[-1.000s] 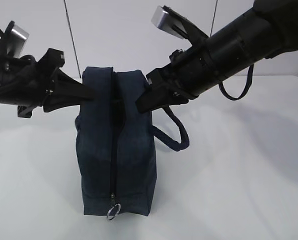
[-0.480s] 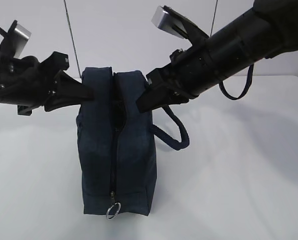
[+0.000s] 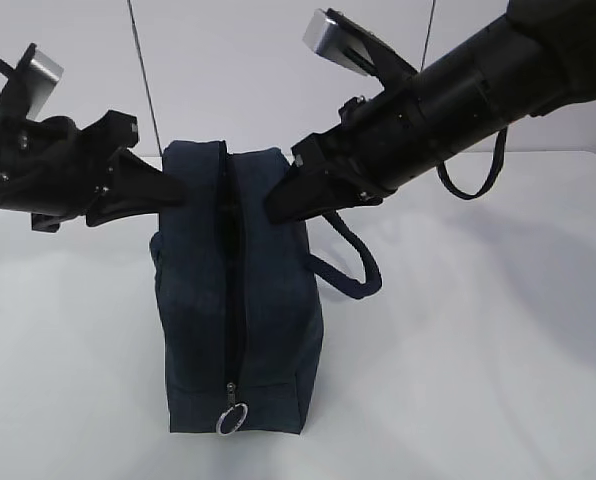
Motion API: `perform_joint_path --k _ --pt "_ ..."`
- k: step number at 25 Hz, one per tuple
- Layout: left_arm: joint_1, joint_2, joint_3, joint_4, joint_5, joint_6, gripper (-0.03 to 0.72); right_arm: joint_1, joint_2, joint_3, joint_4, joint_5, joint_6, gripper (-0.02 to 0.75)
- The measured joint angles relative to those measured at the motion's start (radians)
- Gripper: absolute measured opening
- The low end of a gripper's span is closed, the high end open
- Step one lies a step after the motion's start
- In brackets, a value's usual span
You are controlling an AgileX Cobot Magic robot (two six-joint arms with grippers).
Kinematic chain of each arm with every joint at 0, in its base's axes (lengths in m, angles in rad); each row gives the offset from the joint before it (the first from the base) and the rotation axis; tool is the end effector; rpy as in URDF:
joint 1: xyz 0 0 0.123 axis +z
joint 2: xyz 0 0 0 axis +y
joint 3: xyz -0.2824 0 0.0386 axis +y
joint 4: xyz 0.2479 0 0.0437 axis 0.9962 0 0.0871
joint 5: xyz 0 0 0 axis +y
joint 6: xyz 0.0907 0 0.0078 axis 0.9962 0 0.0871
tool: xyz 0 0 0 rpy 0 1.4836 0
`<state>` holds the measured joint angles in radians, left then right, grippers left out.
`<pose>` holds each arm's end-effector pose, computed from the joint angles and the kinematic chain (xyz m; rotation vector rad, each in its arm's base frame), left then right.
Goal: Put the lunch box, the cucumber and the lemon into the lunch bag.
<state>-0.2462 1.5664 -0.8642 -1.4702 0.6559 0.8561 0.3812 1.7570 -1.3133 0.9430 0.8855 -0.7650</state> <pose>0.2876 -0.1293 0.2327 -0.0315 2.3622 -1.1654 0.3243 0.1915 0.2675 -0.7935 2.3835 0.9936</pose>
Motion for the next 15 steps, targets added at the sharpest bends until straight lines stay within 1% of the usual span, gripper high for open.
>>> perform_joint_path --k 5,12,15 --pt "0.0 0.0 0.0 0.006 -0.001 0.0 0.002 0.0 0.0 0.0 0.0 0.024 0.0 0.271" --pt "0.0 0.0 0.0 0.008 -0.003 0.0 0.003 0.0 -0.069 0.0 0.0 0.038 0.0 0.272" --pt "0.0 0.0 0.0 0.008 -0.003 0.0 0.004 0.0 -0.088 0.0 -0.009 0.07 0.0 0.272"
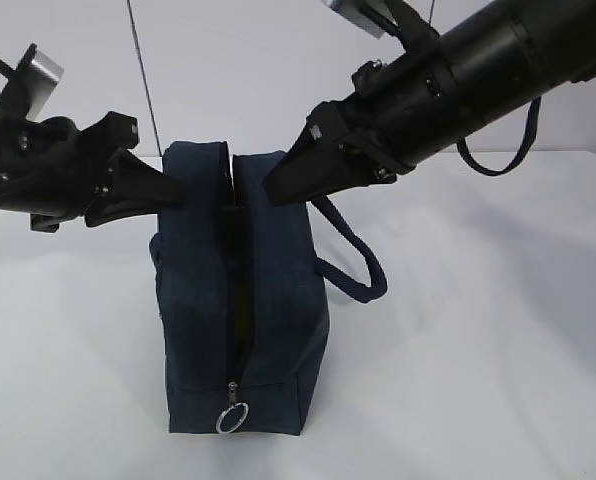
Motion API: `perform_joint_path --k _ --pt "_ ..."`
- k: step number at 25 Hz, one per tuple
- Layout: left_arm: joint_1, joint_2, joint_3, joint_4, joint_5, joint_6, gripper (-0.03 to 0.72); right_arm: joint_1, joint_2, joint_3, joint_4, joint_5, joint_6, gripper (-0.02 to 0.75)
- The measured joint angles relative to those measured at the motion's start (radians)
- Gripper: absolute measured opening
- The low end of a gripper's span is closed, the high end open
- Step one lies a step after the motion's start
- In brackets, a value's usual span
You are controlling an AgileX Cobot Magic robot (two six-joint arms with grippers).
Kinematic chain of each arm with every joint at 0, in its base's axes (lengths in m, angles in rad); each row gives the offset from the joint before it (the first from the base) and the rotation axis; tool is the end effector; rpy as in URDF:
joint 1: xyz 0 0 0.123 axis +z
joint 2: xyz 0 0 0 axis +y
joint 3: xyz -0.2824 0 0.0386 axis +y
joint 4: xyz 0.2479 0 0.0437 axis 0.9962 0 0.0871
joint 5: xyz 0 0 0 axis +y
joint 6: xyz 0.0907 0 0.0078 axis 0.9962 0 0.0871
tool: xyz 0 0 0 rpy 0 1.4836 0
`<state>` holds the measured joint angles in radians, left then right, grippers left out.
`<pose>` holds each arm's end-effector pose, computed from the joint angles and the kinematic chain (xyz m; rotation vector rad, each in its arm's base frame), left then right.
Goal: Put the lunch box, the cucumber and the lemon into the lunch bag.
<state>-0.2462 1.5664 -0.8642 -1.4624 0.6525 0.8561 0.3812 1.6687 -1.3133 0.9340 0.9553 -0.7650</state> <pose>0.2876 -0.1290 0.2322 -0.0253 2.3652 -1.1561 0.3049 0.1867 0.2984 -0.8675 2.3214 1.0187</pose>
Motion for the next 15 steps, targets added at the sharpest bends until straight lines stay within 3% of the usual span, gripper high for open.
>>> perform_joint_path --k 9,15 --pt "0.0 0.0 0.0 0.004 -0.001 0.002 0.004 0.0 -0.032 0.0 -0.018 0.049 0.006 0.272" --pt "0.0 0.0 0.0 0.004 -0.002 0.002 0.004 0.0 -0.135 0.113 -0.003 -0.035 0.015 0.272"
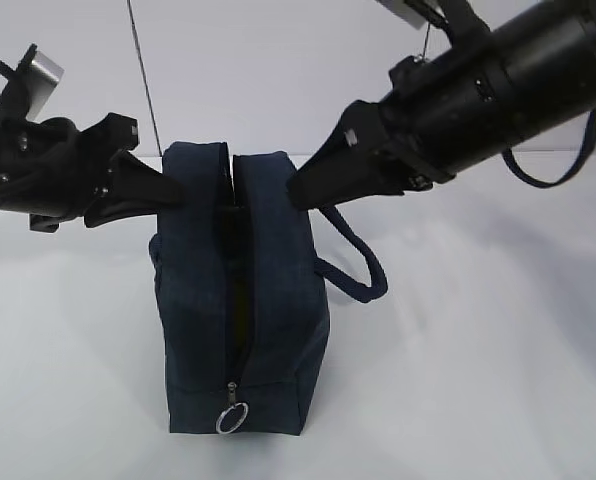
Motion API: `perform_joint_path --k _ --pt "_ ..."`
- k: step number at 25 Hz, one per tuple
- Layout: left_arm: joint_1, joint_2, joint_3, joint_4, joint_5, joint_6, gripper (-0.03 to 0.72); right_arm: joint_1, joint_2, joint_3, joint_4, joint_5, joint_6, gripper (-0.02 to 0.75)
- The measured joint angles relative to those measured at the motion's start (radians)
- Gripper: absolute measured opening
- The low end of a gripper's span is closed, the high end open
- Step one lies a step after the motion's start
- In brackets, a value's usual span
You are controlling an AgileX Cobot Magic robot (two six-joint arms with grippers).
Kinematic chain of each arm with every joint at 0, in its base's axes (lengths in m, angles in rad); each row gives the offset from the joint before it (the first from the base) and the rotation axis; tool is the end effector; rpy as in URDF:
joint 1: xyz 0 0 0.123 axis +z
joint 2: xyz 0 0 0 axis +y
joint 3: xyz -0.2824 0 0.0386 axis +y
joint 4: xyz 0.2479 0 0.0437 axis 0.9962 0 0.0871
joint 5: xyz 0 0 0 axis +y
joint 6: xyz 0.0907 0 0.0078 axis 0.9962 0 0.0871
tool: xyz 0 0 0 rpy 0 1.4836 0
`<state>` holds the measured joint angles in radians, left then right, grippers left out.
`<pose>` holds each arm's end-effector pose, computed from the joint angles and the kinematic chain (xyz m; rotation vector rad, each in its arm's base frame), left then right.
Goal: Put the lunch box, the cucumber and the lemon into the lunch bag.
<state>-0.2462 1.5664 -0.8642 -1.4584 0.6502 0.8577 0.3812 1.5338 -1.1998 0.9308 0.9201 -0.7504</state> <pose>0.2877 -0.1289 0.2320 -0.0206 2.3663 -1.1501 0.2749 0.1728 0.3112 -0.8302 2.2959 0.9924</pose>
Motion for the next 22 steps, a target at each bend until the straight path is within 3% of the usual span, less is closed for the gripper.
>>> perform_joint_path --k 4,8,14,22 --pt "0.0 0.0 0.0 0.002 0.0 0.0 0.003 0.0 -0.094 0.156 0.09 -0.132 -0.037 0.272" --pt "0.0 0.0 0.0 0.002 -0.001 0.0 0.004 0.0 -0.184 0.318 0.317 -0.216 -0.224 0.272" --pt "0.0 0.0 0.0 0.002 -0.001 0.0 0.004 0.0 -0.219 0.528 0.589 -0.195 -0.482 0.273" --pt "0.0 0.0 0.0 0.002 -0.002 0.0 0.004 0.0 -0.219 0.698 0.728 -0.108 -0.777 0.273"
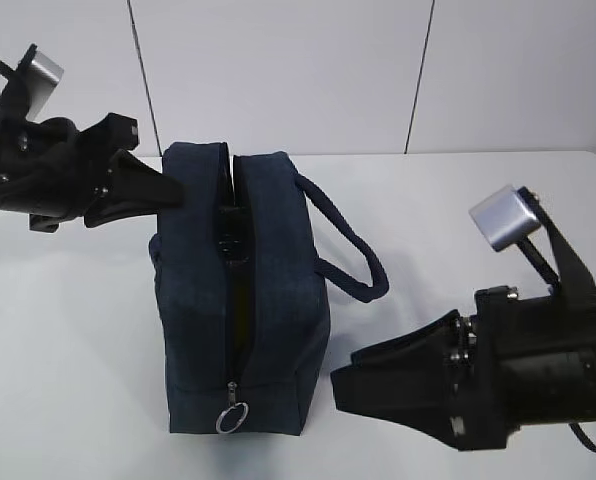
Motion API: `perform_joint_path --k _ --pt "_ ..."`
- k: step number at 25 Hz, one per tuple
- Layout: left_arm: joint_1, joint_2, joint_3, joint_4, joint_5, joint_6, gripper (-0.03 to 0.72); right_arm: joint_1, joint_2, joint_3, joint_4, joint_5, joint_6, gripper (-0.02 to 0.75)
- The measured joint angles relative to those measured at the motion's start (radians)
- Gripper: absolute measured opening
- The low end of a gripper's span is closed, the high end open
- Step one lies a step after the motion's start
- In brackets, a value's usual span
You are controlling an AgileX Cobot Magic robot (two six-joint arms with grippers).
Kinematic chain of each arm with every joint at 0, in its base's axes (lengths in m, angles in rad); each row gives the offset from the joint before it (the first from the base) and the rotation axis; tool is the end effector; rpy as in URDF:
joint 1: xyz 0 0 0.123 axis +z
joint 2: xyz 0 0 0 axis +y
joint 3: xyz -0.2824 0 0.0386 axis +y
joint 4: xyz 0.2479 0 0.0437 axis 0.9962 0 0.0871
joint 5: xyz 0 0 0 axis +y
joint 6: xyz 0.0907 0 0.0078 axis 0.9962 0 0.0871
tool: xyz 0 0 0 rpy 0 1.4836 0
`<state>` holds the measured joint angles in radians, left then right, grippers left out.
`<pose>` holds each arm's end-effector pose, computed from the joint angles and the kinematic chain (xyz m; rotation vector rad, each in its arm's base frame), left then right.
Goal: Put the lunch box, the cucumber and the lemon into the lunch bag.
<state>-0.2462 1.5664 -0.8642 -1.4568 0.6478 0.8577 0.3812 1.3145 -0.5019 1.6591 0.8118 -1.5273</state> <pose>0.2878 -0.1287 0.2319 -0.0204 2.3666 -1.1464 0.1784 0.1425 0.2189 -0.6954 2.1115 1.1936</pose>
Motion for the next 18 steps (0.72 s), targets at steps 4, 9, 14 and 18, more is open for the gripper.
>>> perform_joint_path --k 4,9,14,18 --pt "0.0 0.0 0.0 0.0 0.0 0.0 0.004 0.0 -0.002 0.008 0.007 0.027 -0.111 0.273" --pt "0.0 0.0 0.0 0.0 0.0 0.0 0.006 0.0 0.01 0.008 0.011 0.052 -0.231 0.273" --pt "0.0 0.0 0.0 0.0 0.0 0.0 0.011 0.0 0.089 0.008 0.011 0.089 -0.256 0.273" --pt "0.0 0.0 0.0 0.0 0.0 0.015 0.015 0.0 0.129 0.008 0.023 0.103 -0.258 0.273"
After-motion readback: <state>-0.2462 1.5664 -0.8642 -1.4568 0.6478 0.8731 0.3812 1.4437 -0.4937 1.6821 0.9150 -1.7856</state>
